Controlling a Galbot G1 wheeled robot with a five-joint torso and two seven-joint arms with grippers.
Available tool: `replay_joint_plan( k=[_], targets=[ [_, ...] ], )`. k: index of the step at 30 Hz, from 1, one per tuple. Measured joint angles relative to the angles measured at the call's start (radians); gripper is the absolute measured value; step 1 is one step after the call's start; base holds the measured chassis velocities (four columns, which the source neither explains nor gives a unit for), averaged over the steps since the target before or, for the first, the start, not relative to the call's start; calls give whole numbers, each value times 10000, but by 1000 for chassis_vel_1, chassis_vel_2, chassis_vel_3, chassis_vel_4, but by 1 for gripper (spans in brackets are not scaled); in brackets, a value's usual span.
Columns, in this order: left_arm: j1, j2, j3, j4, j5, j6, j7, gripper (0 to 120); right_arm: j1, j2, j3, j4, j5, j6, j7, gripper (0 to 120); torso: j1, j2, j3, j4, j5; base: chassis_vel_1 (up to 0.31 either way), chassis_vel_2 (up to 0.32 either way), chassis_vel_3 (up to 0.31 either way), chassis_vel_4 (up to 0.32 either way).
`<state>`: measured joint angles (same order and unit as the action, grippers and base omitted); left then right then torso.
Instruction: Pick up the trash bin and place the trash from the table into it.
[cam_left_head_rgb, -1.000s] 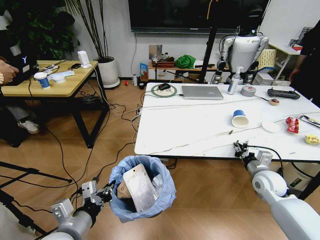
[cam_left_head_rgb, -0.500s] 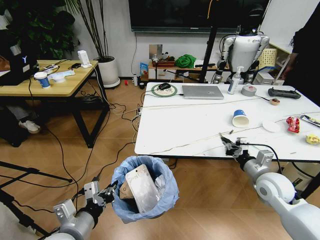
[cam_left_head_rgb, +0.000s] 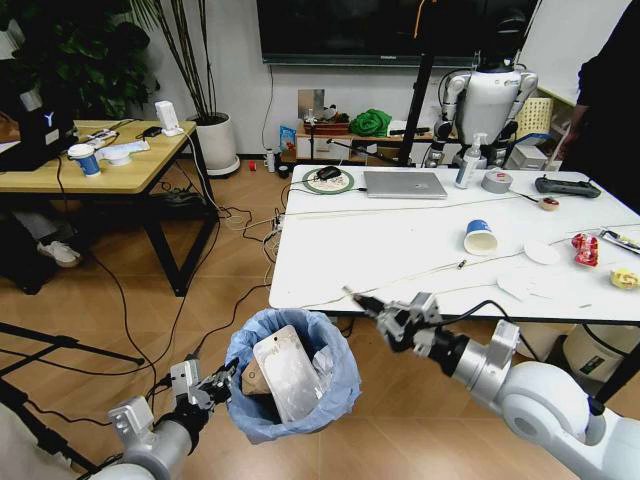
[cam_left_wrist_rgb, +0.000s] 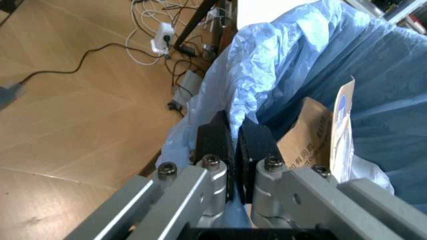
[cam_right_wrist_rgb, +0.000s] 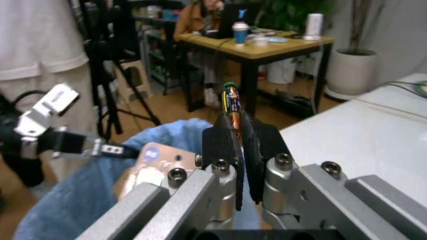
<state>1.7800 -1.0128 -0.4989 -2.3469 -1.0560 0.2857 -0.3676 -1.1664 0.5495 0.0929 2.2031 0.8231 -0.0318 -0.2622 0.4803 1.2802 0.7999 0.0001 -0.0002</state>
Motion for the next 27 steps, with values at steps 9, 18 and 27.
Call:
replay_joint_plan(
  k=[9, 18, 27],
  targets=[
    [-454, 65, 297, 252, -103, 35, 8, 0, 749, -248, -1112, -963, -823, 730, -1366, 0, 0, 0, 0, -2, 3, 0, 0, 0, 0],
    [-780, 38, 568, 440, -150, 44, 14, 0, 755, -246, -1322, -1152, -1220, 1081, -1661, 0, 0, 0, 0, -3, 2, 0, 0, 0, 0],
    [-1447, 304, 1362, 651, -315, 50, 36, 0, 179, -638, -428, -881, -886, 1118, -1714, 0, 0, 1, 0, -3, 0, 0, 0, 0, 0]
  ],
)
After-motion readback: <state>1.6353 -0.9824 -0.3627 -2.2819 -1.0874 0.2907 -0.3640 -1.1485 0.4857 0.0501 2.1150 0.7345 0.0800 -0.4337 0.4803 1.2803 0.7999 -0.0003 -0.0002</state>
